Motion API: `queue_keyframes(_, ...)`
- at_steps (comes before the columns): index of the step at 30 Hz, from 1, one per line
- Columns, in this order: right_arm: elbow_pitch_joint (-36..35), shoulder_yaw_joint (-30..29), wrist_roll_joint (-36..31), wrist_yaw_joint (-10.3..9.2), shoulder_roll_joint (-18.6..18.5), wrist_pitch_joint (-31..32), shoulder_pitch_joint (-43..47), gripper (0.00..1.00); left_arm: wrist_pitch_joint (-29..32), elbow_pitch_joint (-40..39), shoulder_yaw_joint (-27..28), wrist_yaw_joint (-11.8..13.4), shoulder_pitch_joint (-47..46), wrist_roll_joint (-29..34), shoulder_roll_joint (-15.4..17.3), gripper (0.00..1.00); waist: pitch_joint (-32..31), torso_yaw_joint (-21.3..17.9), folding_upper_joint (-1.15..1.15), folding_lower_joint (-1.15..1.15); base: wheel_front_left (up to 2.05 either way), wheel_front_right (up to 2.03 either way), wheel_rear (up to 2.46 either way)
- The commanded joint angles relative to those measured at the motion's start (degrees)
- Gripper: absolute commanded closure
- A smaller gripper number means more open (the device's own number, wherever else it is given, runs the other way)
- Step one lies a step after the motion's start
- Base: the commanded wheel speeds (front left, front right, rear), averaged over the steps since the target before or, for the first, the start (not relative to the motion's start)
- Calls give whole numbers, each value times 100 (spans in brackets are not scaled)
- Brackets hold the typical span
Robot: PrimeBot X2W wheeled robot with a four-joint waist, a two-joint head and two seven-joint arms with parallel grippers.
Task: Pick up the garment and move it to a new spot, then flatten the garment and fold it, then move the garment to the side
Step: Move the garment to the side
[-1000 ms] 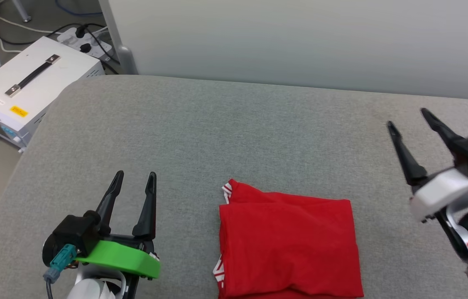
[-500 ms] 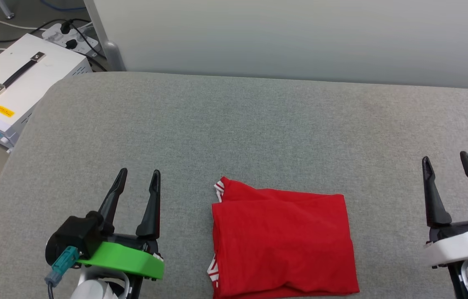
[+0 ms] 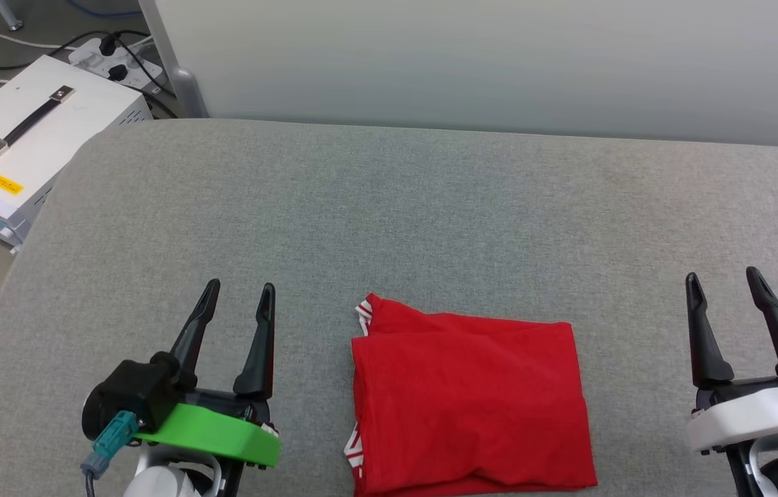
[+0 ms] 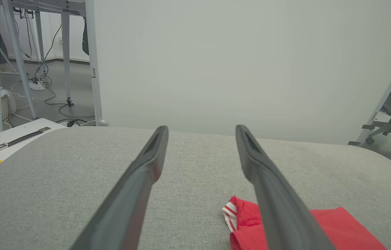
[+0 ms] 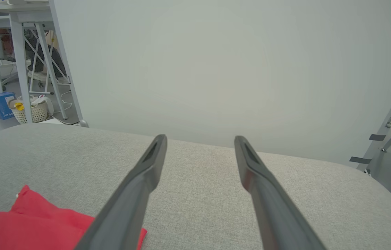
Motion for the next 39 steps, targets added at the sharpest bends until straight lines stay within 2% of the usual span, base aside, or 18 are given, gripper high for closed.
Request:
queue_keyframes(1,16,42,121,-3,2,141,69,0,-33,3,-18,-18,52,67,14,0,23,20,69,0,0,0,0)
queue_keyframes(6,-46,429,493,-3,-230,1374,139,0,-33,11,-56,-18,13,55,33,0,128,93,69,0,0,0,0)
queue_keyframes(10,-258,744,895,-3,-354,2770,212,0,-33,-10,-85,-18,-36,52,22,0,272,165,69,0,0,0,0)
queue_keyframes(14,-386,845,1190,-3,-265,3981,214,0,-33,-10,-143,-18,-111,52,5,0,443,252,69,0,0,0,0)
queue_keyframes(18,-295,707,1064,-3,-81,4902,133,0,-33,20,-267,-18,-253,65,-2,0,630,414,69,0,0,0,0)
queue_keyframes(22,-195,664,959,-3,57,5188,7,0,-33,51,-343,-18,-366,64,3,0,789,575,69,0,0,0,0)
queue_keyframes(35,705,835,719,-3,198,5343,-196,0,-33,118,-528,-18,-536,48,17,0,1018,906,69,0,0,0,0)
queue_keyframes(36,778,877,718,-3,204,5377,-191,20,-33,120,-533,-18,-541,39,21,0,1013,914,69,0,0,0,0)
queue_keyframes(37,830,911,702,-3,192,5390,-189,75,-33,120,-533,-18,-547,33,24,0,1008,916,69,0,0,0,0)
queue_keyframes(38,880,955,668,-3,159,5384,-193,100,-33,119,-535,-18,-554,29,27,0,1002,916,69,0,0,0,0)
queue_keyframes(39,908,994,642,-3,129,5362,-202,100,-33,116,-544,-18,-562,27,31,0,993,911,69,0,0,0,0)
